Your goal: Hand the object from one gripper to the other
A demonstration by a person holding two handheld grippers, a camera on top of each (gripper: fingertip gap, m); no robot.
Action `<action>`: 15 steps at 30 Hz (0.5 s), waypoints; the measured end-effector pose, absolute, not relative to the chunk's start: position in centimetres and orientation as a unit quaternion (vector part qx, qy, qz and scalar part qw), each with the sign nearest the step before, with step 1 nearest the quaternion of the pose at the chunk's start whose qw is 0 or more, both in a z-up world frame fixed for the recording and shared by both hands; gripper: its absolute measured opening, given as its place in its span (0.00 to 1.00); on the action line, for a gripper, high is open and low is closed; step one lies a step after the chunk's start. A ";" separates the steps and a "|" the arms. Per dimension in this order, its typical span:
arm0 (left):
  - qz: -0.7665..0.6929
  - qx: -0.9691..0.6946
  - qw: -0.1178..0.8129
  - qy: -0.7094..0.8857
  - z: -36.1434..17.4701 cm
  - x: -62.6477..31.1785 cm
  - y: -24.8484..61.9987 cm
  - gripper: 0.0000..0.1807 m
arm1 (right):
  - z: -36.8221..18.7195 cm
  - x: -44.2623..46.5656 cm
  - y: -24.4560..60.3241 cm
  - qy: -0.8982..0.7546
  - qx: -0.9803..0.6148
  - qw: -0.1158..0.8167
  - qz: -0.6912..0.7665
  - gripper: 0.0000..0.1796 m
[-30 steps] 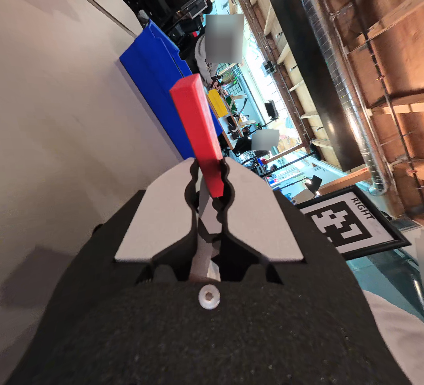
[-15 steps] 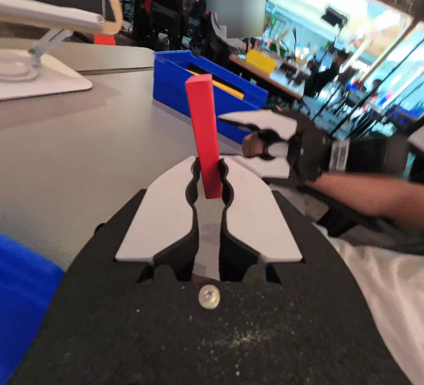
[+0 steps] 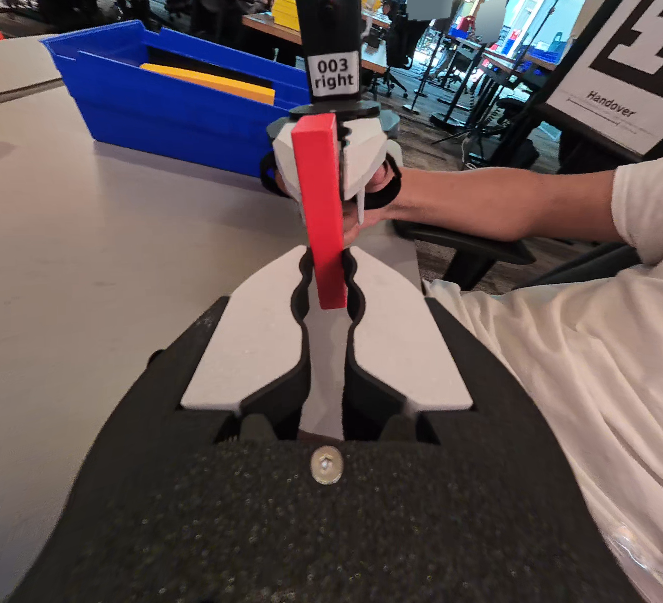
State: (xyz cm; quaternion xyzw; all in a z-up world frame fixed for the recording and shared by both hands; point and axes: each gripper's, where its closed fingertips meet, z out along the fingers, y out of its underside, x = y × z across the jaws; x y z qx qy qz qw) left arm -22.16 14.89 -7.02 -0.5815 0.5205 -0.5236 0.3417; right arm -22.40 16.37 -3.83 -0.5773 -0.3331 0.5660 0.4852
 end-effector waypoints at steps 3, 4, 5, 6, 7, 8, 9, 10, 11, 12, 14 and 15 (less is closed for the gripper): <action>-0.499 -0.604 0.361 0.506 -7.6 -22.2 16.1 0.09 | -4.5 -22.0 17.4 -0.331 -0.598 0.503 0.529 0.08; -0.483 -0.612 0.375 0.501 -7.8 -22.3 16.7 0.11 | -4.9 -21.8 18.0 -0.331 -0.610 0.519 0.499 0.08; -0.468 -0.621 0.389 0.494 -7.9 -22.5 17.3 0.14 | -5.4 -21.4 18.7 -0.336 -0.626 0.536 0.456 0.08; -0.453 -0.633 0.401 0.483 -8.0 -22.7 18.0 0.15 | -6.2 -20.9 19.6 -0.348 -0.644 0.558 0.391 0.08; -0.438 -0.644 0.414 0.472 -7.9 -22.9 18.6 0.18 | -7.1 -20.3 20.7 -0.361 -0.662 0.580 0.309 0.08; -0.422 -0.651 0.429 0.462 -7.6 -23.0 19.2 0.22 | -7.8 -19.6 21.5 -0.377 -0.670 0.598 0.227 0.08; -0.402 -0.660 0.447 0.451 -7.3 -23.2 19.8 0.23 | -8.0 -19.1 22.1 -0.387 -0.672 0.614 0.150 0.08; -0.381 -0.668 0.463 0.440 -7.1 -23.3 20.3 0.24 | -8.0 -18.7 22.6 -0.392 -0.669 0.626 0.083 0.08; -0.368 -0.671 0.474 0.435 -6.7 -23.3 20.6 0.25 | -7.8 -18.8 22.7 -0.406 -0.657 0.635 0.028 0.08; -0.358 -0.673 0.482 0.431 -6.4 -23.3 20.6 0.25 | -7.6 -19.0 22.7 -0.420 -0.642 0.641 -0.029 0.08; -0.348 -0.672 0.490 0.432 -6.0 -23.0 20.4 0.27 | -7.4 -19.4 22.6 -0.443 -0.608 0.647 -0.128 0.08; -0.343 -0.674 0.489 0.435 -6.1 -22.8 20.3 0.27 | -7.5 -19.9 22.4 -0.458 -0.590 0.646 -0.159 0.08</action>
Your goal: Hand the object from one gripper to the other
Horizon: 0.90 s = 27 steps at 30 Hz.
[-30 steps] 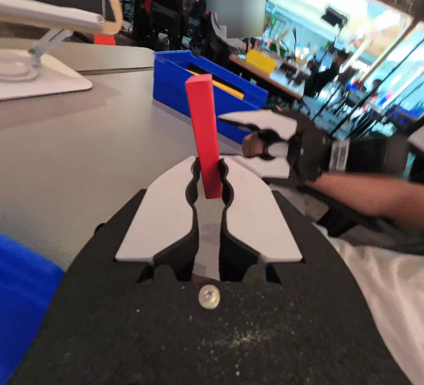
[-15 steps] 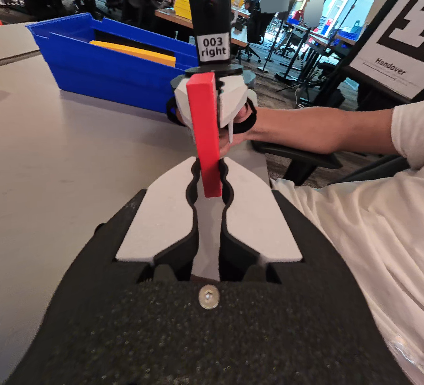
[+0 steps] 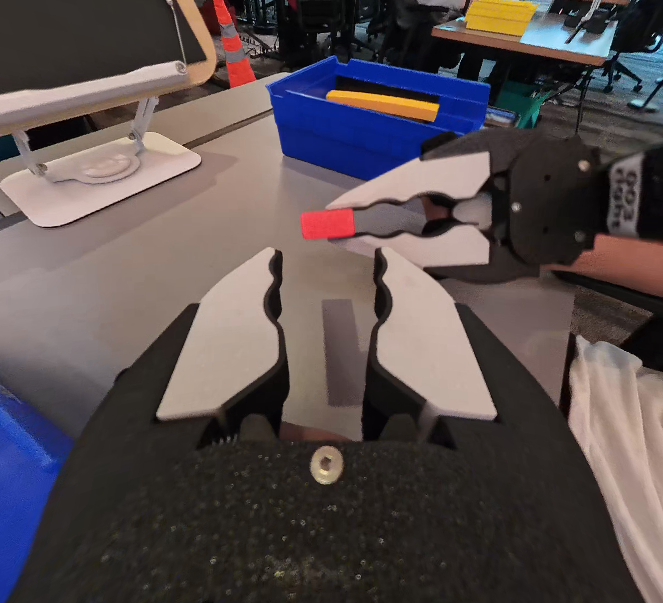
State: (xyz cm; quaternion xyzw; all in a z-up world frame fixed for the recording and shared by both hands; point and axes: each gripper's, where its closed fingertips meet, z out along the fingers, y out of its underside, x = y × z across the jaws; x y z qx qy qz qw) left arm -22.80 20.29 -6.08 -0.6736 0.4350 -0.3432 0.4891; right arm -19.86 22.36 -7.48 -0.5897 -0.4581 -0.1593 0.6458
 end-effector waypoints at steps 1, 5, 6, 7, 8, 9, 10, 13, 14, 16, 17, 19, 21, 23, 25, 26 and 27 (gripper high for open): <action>-0.333 -0.678 0.488 0.437 -6.3 -22.7 20.4 0.27 | -7.4 -20.2 22.1 -0.467 -0.573 0.647 -0.187 0.08; -0.331 -0.680 0.467 0.458 -7.2 -21.5 20.2 0.21 | -7.3 -20.9 21.1 -0.484 -0.532 0.646 -0.255 0.08; -0.335 -0.681 0.452 0.469 -7.6 -21.1 20.0 0.18 | -7.6 -20.6 21.1 -0.484 -0.537 0.637 -0.266 0.08; -0.333 -0.684 0.440 0.476 -8.0 -20.8 20.0 0.18 | -7.9 -20.2 21.0 -0.485 -0.540 0.632 -0.272 0.08; -0.333 -0.686 0.432 0.481 -8.2 -20.5 19.9 0.18 | -8.1 -19.8 21.0 -0.481 -0.541 0.632 -0.276 0.08; -0.335 -0.684 0.430 0.485 -8.2 -20.1 19.9 0.18 | -8.0 -19.4 21.0 -0.474 -0.540 0.637 -0.280 0.08; -0.340 -0.679 0.432 0.487 -8.1 -19.7 19.9 0.18 | -7.9 -19.0 20.9 -0.466 -0.539 0.643 -0.282 0.08; -0.357 -0.666 0.442 0.483 -7.5 -19.1 20.5 0.18 | -7.8 -17.9 20.7 -0.427 -0.583 0.657 -0.216 0.16; -0.370 -0.661 0.443 0.479 -7.3 -19.0 20.8 0.18 | -7.6 -17.3 20.6 -0.405 -0.603 0.664 -0.179 0.20; -0.417 -0.647 0.438 0.464 -6.5 -19.0 21.5 0.18 | -7.1 -15.4 20.6 -0.352 -0.637 0.678 -0.103 0.24; -0.455 -0.630 0.435 0.455 -5.8 -19.1 21.6 0.18 | -7.1 -14.5 20.5 -0.327 -0.656 0.678 -0.056 0.27; -0.536 -0.596 0.421 0.424 -4.3 -19.3 21.8 0.18 | -6.8 -12.8 20.3 -0.266 -0.682 0.679 0.058 0.32; -0.604 -0.568 0.393 0.397 -3.1 -19.7 21.9 0.18 | -6.5 -12.8 19.0 -0.238 -0.680 0.658 0.221 0.32; -0.649 -0.543 0.367 0.386 -2.4 -19.8 21.5 0.18 | -5.9 -13.1 17.8 -0.208 -0.666 0.616 0.365 0.32; -0.677 -0.522 0.344 0.387 -2.1 -19.6 20.7 0.18 | -5.5 -13.6 17.1 -0.191 -0.652 0.577 0.453 0.35; -0.686 -0.516 0.336 0.389 -2.1 -19.5 20.3 0.18 | -5.1 -13.9 16.9 -0.180 -0.639 0.567 0.487 0.36; -0.690 -0.511 0.332 0.391 -2.0 -19.3 19.9 0.18 | -4.5 -14.0 16.8 -0.169 -0.624 0.563 0.515 0.36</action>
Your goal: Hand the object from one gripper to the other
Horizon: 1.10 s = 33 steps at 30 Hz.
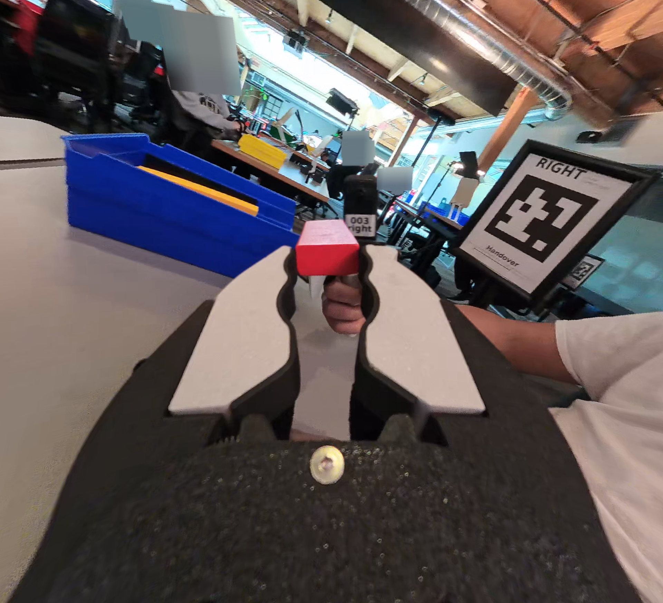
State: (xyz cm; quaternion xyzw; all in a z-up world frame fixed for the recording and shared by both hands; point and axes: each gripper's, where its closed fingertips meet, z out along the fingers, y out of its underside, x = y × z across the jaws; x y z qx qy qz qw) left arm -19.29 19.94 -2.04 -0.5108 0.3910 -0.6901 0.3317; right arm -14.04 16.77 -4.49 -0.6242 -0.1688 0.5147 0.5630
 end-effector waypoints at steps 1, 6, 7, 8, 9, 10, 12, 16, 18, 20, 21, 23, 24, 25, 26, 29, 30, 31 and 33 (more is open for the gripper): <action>-0.694 -0.506 0.326 0.395 -2.0 -19.1 19.5 0.18 | -4.0 -14.1 16.7 -0.159 -0.612 0.561 0.535 0.36; -0.685 -0.506 0.317 0.418 -2.5 -18.4 17.9 0.18 | -3.5 -14.9 16.7 -0.163 -0.597 0.556 0.555 0.32; -0.681 -0.509 0.318 0.420 -2.7 -18.2 17.8 0.18 | -3.8 -14.9 16.8 -0.165 -0.604 0.554 0.548 0.31; -0.680 -0.510 0.317 0.421 -2.7 -18.1 17.7 0.18 | -3.8 -14.8 17.0 -0.161 -0.604 0.556 0.548 0.25; -0.681 -0.509 0.317 0.421 -2.7 -18.1 17.6 0.18 | -3.8 -14.6 17.1 -0.156 -0.605 0.558 0.546 0.19; -0.683 -0.508 0.317 0.418 -2.6 -18.0 17.6 0.18 | -3.8 -14.6 17.0 -0.160 -0.604 0.557 0.548 0.19; -0.676 -0.510 0.321 0.424 -2.8 -17.9 17.4 0.18 | -3.6 -14.4 16.9 -0.168 -0.602 0.556 0.548 0.19; -0.627 -0.546 0.343 0.437 -4.4 -17.6 18.3 0.24 | -4.7 -14.0 17.7 -0.190 -0.640 0.586 0.459 0.19; -0.607 -0.579 0.352 0.416 -5.1 -17.4 19.2 0.40 | -5.5 -13.6 18.3 -0.220 -0.664 0.615 0.363 0.19; -0.564 -0.619 0.366 0.406 -6.0 -17.1 20.3 0.51 | -6.3 -13.3 18.8 -0.266 -0.680 0.639 0.242 0.19; -0.537 -0.637 0.372 0.409 -6.4 -16.9 20.6 0.53 | -6.7 -13.2 19.1 -0.287 -0.685 0.646 0.180 0.19; -0.488 -0.664 0.372 0.427 -7.4 -16.6 20.6 0.59 | -7.0 -13.0 19.5 -0.323 -0.678 0.658 0.053 0.19; -0.466 -0.676 0.371 0.434 -7.8 -16.3 20.5 0.62 | -7.1 -13.3 19.5 -0.345 -0.668 0.660 -0.001 0.19; -0.448 -0.684 0.372 0.440 -8.0 -16.1 20.3 0.64 | -7.1 -13.6 19.5 -0.365 -0.655 0.659 -0.052 0.19; -0.435 -0.687 0.377 0.443 -8.1 -15.9 20.1 0.66 | -7.2 -14.0 19.4 -0.386 -0.638 0.659 -0.097 0.19; -0.412 -0.698 0.383 0.443 -8.4 -15.5 19.8 0.70 | -7.1 -15.7 18.8 -0.428 -0.593 0.659 -0.174 0.19; -0.407 -0.702 0.383 0.442 -8.5 -15.5 19.7 0.71 | -6.9 -16.2 18.6 -0.434 -0.581 0.662 -0.187 0.19; -0.404 -0.703 0.383 0.442 -8.6 -15.5 19.7 0.71 | -6.7 -16.6 18.4 -0.439 -0.573 0.664 -0.194 0.19; -0.401 -0.705 0.377 0.447 -8.9 -15.6 19.6 0.70 | -6.5 -17.2 18.2 -0.441 -0.566 0.667 -0.200 0.19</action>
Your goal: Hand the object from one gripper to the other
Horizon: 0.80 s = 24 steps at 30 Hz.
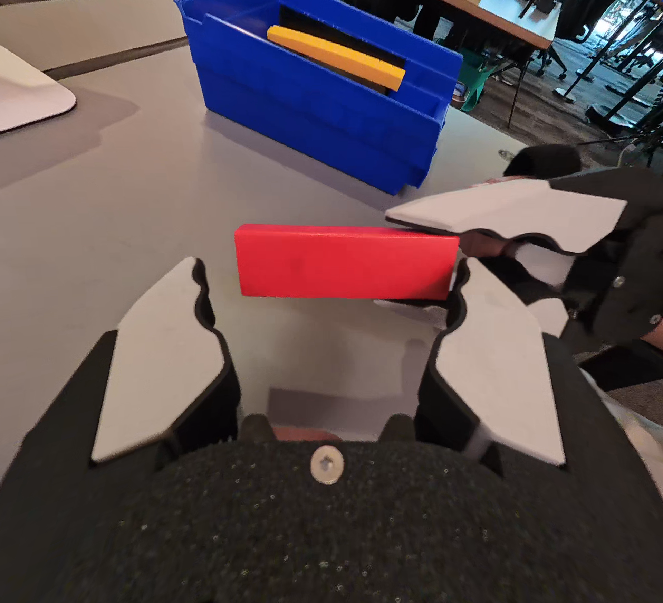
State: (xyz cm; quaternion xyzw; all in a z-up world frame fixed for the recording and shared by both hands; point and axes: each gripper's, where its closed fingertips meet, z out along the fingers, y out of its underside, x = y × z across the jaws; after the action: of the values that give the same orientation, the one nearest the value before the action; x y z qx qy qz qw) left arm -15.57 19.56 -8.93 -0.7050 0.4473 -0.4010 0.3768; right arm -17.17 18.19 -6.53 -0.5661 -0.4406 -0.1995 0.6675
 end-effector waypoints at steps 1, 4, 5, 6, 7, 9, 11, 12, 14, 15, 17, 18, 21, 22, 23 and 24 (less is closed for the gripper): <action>-0.404 -0.700 0.375 0.454 -8.9 -15.6 19.4 0.67 | -6.7 -17.4 18.2 -0.444 -0.567 0.664 -0.201 0.19; -0.384 -0.702 0.359 0.480 -9.4 -15.9 19.1 0.60 | -7.2 -17.6 18.4 -0.451 -0.557 0.664 -0.214 0.19; -0.376 -0.702 0.357 0.489 -9.5 -16.0 19.1 0.60 | -7.2 -17.7 18.4 -0.445 -0.552 0.672 -0.213 0.19; -0.371 -0.696 0.361 0.496 -9.4 -16.1 19.1 0.60 | -7.1 -17.9 18.4 -0.440 -0.545 0.681 -0.213 0.19; -0.363 -0.694 0.370 0.500 -9.4 -16.2 19.4 0.60 | -7.2 -17.9 18.5 -0.435 -0.545 0.685 -0.209 0.19; -0.339 -0.694 0.391 0.501 -9.3 -16.8 20.4 0.60 | -8.4 -18.1 18.7 -0.439 -0.578 0.667 -0.166 0.28; -0.310 -0.680 0.422 0.512 -9.1 -17.5 21.8 0.60 | -9.0 -17.8 18.7 -0.421 -0.617 0.658 -0.098 0.35; -0.278 -0.672 0.444 0.523 -9.1 -18.1 22.8 0.60 | -8.9 -17.2 18.8 -0.404 -0.634 0.656 -0.070 0.36; -0.188 -0.642 0.489 0.560 -9.2 -19.3 24.4 0.60 | -9.5 -16.5 19.0 -0.373 -0.675 0.637 0.018 0.37; -0.142 -0.617 0.511 0.581 -9.1 -19.8 24.9 0.60 | -9.8 -16.1 19.1 -0.352 -0.693 0.625 0.073 0.36; -0.052 -0.563 0.549 0.616 -8.8 -20.2 25.2 0.60 | -10.7 -16.1 18.8 -0.312 -0.720 0.582 0.216 0.39; -0.009 -0.534 0.563 0.630 -8.6 -20.2 25.1 0.60 | -10.9 -16.1 18.7 -0.282 -0.726 0.556 0.290 0.40; 0.112 -0.425 0.597 0.671 -8.3 -19.4 23.8 0.60 | -10.2 -16.0 19.4 -0.185 -0.727 0.489 0.446 0.41; 0.154 -0.391 0.601 0.680 -8.3 -19.1 23.3 0.60 | -9.7 -16.0 19.6 -0.167 -0.719 0.473 0.481 0.41; 0.188 -0.366 0.597 0.689 -8.6 -18.7 22.8 0.60 | -9.1 -16.1 19.8 -0.146 -0.707 0.466 0.512 0.40; 0.212 -0.349 0.591 0.696 -9.0 -18.4 22.4 0.60 | -8.2 -16.2 19.8 -0.132 -0.686 0.471 0.538 0.39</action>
State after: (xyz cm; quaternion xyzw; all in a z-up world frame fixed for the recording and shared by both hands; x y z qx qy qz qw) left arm -18.37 22.42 -8.98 -0.3489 0.6956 0.2123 0.5910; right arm -16.15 19.78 -8.22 -0.6863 -0.1318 0.5379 0.4714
